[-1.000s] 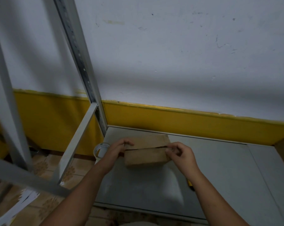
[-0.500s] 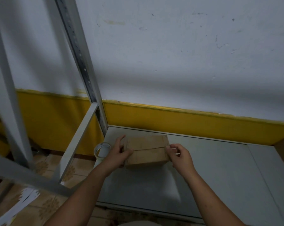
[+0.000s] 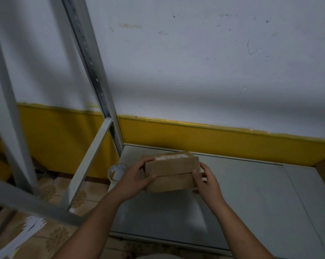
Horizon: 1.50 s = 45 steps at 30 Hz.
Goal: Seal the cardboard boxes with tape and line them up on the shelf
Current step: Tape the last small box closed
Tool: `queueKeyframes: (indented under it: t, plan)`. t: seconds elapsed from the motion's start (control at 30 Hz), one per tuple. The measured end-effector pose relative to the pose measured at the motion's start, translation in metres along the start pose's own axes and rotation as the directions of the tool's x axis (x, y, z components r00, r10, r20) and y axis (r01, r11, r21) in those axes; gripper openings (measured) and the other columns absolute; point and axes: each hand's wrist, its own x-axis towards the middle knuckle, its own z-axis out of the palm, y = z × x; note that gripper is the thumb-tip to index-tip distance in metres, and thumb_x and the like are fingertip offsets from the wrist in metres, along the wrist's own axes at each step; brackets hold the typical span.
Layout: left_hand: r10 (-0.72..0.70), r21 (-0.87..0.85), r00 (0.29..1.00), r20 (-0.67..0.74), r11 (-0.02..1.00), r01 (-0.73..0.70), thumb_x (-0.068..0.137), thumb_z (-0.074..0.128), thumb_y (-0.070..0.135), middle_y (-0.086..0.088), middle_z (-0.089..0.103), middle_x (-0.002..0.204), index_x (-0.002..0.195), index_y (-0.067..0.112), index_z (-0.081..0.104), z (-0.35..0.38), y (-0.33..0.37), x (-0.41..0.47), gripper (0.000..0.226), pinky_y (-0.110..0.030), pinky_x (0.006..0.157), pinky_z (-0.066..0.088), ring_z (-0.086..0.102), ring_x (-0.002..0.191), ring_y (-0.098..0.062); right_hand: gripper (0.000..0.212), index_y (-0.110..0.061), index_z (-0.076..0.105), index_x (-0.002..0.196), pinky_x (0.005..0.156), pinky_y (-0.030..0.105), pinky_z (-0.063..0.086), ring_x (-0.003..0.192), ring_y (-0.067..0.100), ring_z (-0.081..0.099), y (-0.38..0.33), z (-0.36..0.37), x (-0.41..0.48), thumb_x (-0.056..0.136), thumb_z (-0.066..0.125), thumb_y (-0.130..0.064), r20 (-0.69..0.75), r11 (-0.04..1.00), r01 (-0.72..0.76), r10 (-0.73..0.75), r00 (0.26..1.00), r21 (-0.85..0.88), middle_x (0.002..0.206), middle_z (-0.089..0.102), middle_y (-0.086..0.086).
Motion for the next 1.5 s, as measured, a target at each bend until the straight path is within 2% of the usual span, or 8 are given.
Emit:
queueKeyframes:
  t: [0.13, 0.37, 0.67, 0.97, 1.1, 1.27, 1.4, 1.5]
  plan:
    - [0.138, 0.139, 0.99, -0.035, 0.981, -0.132, 0.095, 0.079, 0.021, 0.036, 0.029, 0.158, 0.145, 0.047, 0.051, 0.004, -0.022, -0.004, 0.063, -0.011, 0.111, 0.04, 0.026, 0.145, 0.019, 0.031, -0.04, 0.056, 0.123, 0.077, 0.044, 0.064, 0.115, 0.027, 0.063, -0.002, 0.002, -0.009, 0.099, 0.053, -0.059, 0.075, 0.929, -0.255, 0.244, 0.967, 0.27, 0.131, 0.06, 0.003]
    - [0.215, 0.15, 0.976, -0.01, 0.966, -0.212, 0.09, 0.081, 0.005, 0.018, 0.025, 0.17, 0.142, 0.042, 0.056, 0.023, -0.052, -0.011, 0.068, -0.04, 0.115, 0.049, 0.029, 0.155, -0.004, 0.057, -0.017, 0.066, 0.128, 0.092, 0.06, 0.058, 0.113, 0.038, 0.068, 0.023, -0.004, -0.005, 0.079, 0.086, -0.036, 0.29, 0.727, -0.548, 0.465, 0.837, 0.415, 0.119, 0.075, 0.012]
    - [0.006, -0.02, 0.973, -0.231, 1.0, -0.011, 0.084, 0.086, 0.003, 0.007, 0.058, 0.136, 0.145, 0.023, 0.039, 0.053, -0.074, -0.009, 0.079, -0.034, 0.099, 0.057, 0.063, 0.119, -0.005, 0.091, -0.032, 0.049, 0.142, 0.092, 0.038, 0.061, 0.117, 0.014, 0.067, 0.058, 0.015, -0.004, 0.066, 0.098, -0.024, 0.191, 0.967, -0.173, 0.137, 0.972, 0.185, 0.13, 0.068, -0.004]
    - [-0.106, -0.112, 0.994, 0.014, 0.988, 0.107, 0.081, 0.084, 0.004, 0.004, 0.046, 0.15, 0.15, 0.017, 0.025, 0.046, -0.091, -0.005, 0.091, -0.023, 0.104, 0.051, 0.052, 0.135, 0.005, 0.124, -0.017, 0.048, 0.144, 0.08, 0.005, 0.05, 0.118, 0.007, 0.064, 0.102, 0.015, 0.013, 0.042, 0.095, -0.069, 0.193, 0.984, -0.117, 0.141, 0.971, -0.132, 0.124, 0.063, -0.012]
    - [-0.204, -0.134, 0.976, -0.076, 0.972, 0.193, 0.095, 0.064, -0.011, 0.009, 0.049, 0.143, 0.148, 0.01, 0.031, 0.05, -0.101, -0.007, 0.066, -0.016, 0.098, 0.051, 0.054, 0.134, 0.003, 0.082, -0.008, 0.051, 0.143, 0.082, 0.009, 0.053, 0.118, 0.022, 0.065, 0.106, 0.017, 0.007, 0.072, 0.092, -0.007, 0.102, 0.981, -0.075, 0.094, 0.99, -0.177, 0.126, 0.065, 0.005]
    - [-0.311, -0.188, 0.938, -0.152, 0.941, 0.281, 0.094, 0.065, -0.014, -0.016, 0.055, 0.134, 0.14, 0.004, 0.032, 0.043, -0.095, -0.004, 0.059, -0.015, 0.081, 0.055, 0.061, 0.125, -0.034, 0.08, -0.002, 0.053, 0.14, 0.078, 0.001, 0.047, 0.117, 0.023, 0.063, 0.115, 0.018, 0.005, 0.071, 0.093, -0.009, 0.085, 0.972, -0.066, 0.087, 0.993, -0.225, 0.13, 0.063, 0.01]
    - [-0.211, -0.097, 0.974, -0.087, 0.974, 0.203, 0.087, 0.088, 0.021, 0.015, 0.04, 0.151, 0.161, 0.037, 0.021, 0.027, -0.073, -0.004, 0.101, -0.019, 0.092, 0.052, 0.045, 0.133, 0.003, 0.083, -0.005, 0.051, 0.14, 0.073, 0.0, 0.047, 0.107, 0.011, 0.064, 0.113, 0.017, 0.007, 0.069, 0.095, -0.01, 0.127, 0.975, -0.06, 0.088, 0.988, -0.212, 0.128, 0.064, 0.008]
    - [-0.149, -0.145, 0.98, -0.132, 0.981, 0.13, 0.094, 0.071, 0.055, 0.03, 0.047, 0.148, 0.155, 0.046, 0.038, 0.019, -0.043, 0.003, 0.07, -0.023, 0.102, 0.049, 0.046, 0.136, 0.009, 0.097, -0.011, 0.045, 0.148, 0.074, 0.004, 0.05, 0.106, 0.003, 0.064, 0.108, 0.012, 0.007, 0.065, 0.096, -0.003, 0.174, 0.983, -0.071, 0.1, 0.98, -0.168, 0.132, 0.062, 0.005]
